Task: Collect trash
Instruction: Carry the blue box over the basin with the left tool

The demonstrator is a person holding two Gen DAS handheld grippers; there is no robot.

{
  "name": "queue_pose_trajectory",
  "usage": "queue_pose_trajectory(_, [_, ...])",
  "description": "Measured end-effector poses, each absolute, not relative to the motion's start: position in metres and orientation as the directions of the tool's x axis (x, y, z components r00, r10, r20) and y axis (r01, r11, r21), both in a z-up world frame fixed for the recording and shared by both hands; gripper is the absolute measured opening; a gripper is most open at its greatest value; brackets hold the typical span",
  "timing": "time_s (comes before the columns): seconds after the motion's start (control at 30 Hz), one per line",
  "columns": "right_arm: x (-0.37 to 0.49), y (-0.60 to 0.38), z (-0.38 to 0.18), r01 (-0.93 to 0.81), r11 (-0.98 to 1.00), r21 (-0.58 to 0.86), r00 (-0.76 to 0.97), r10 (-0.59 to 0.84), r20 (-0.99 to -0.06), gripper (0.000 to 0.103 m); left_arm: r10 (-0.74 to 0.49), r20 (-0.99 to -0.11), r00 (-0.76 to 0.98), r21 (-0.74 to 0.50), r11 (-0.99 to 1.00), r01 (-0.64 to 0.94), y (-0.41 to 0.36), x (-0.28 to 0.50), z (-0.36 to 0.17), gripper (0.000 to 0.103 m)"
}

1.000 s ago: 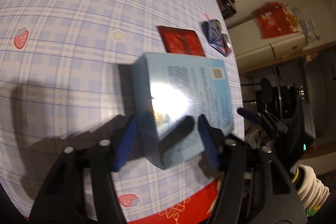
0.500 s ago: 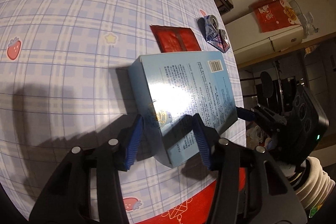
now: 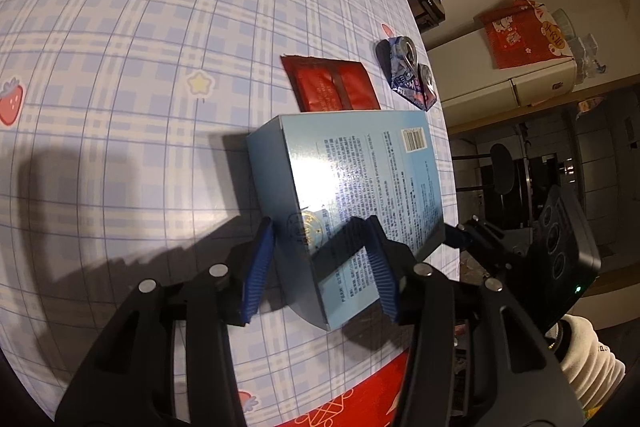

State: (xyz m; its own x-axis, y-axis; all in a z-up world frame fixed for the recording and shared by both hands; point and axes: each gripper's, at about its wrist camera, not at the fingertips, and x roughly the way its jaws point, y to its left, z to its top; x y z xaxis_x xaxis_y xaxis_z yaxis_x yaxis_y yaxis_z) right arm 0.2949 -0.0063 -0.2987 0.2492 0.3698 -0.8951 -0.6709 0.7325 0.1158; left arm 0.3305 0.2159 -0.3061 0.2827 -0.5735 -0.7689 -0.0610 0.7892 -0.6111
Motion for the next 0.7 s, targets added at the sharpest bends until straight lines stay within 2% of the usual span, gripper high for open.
queue_pose_trajectory(0.1, [0.290, -0.018, -0.296, -0.672, 0.732, 0.111, 0.258, 0.372, -0.892, 0.043, -0.564, -0.777, 0.280, -0.595, 0.803, -0.036, 0.207, 0.333, -0.298, 0.047])
queue_pose_trajectory(0.3, [0.276, -0.062, -0.278, -0.617, 0.776, 0.131, 0.319, 0.398, -0.860, 0.037, -0.580, -0.774, 0.254, -0.584, 0.809, 0.066, 0.170, 0.339, -0.277, 0.046])
queue_pose_trajectory(0.7, [0.234, -0.165, -0.249, -0.471, 0.873, 0.124, 0.459, 0.363, -0.811, 0.036, -0.601, -0.776, 0.191, -0.545, 0.791, 0.277, 0.065, 0.338, -0.242, 0.046])
